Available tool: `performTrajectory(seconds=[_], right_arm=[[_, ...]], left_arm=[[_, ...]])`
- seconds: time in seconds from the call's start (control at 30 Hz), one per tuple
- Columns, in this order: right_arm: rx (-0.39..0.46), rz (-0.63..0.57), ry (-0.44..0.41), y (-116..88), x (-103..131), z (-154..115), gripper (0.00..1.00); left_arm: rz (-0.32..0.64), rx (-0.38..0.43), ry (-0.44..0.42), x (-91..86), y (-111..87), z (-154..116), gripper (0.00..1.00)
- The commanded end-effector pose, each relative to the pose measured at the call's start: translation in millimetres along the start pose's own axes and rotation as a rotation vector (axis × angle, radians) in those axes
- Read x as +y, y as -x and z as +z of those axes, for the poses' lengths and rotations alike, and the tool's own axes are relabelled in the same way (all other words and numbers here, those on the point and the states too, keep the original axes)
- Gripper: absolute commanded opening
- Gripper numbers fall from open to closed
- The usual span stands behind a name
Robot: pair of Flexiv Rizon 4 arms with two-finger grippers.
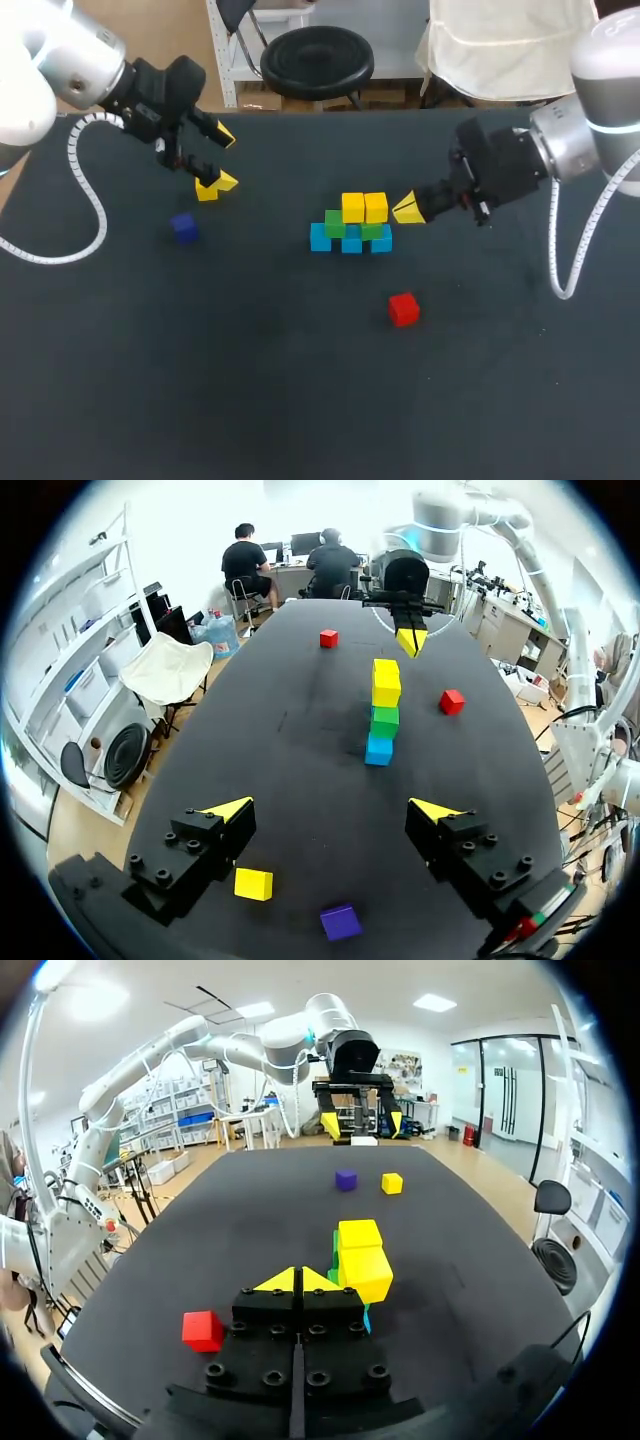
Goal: Place the blue cubes, place green cubes on the blue cubes, place the yellow cubes on the green cubes, then place the red cubes on the yellow cubes, and place purple cube on the red cubes.
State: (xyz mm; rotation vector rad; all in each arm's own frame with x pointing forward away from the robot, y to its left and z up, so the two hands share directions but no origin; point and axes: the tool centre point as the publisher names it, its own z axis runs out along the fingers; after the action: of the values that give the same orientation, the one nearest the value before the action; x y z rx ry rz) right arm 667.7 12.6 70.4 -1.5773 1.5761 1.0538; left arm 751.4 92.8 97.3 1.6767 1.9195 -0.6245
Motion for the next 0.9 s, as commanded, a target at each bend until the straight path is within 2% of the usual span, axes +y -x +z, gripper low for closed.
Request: performTrajectory(seconds=[0.03,0.57,0.9], right_arm=[[-0.004,0.001,0.001,-0.6,-0.7,0.9,0.0],[-0.013,-0.001,-0.003,0.5,1.4,1.7,0.0],[0.005,-0.007,-0.032,4.8,-4.8,-13.1,0.0]], left_arm=[[-0.001,0.004,-0.002,0.8,0.7,-0.1,1.0],[-0.001,0.004,-0.002,0.8,0.7,-0.1,1.0],[-0.001,0.004,-0.002,0.8,0.7,-0.1,1.0]])
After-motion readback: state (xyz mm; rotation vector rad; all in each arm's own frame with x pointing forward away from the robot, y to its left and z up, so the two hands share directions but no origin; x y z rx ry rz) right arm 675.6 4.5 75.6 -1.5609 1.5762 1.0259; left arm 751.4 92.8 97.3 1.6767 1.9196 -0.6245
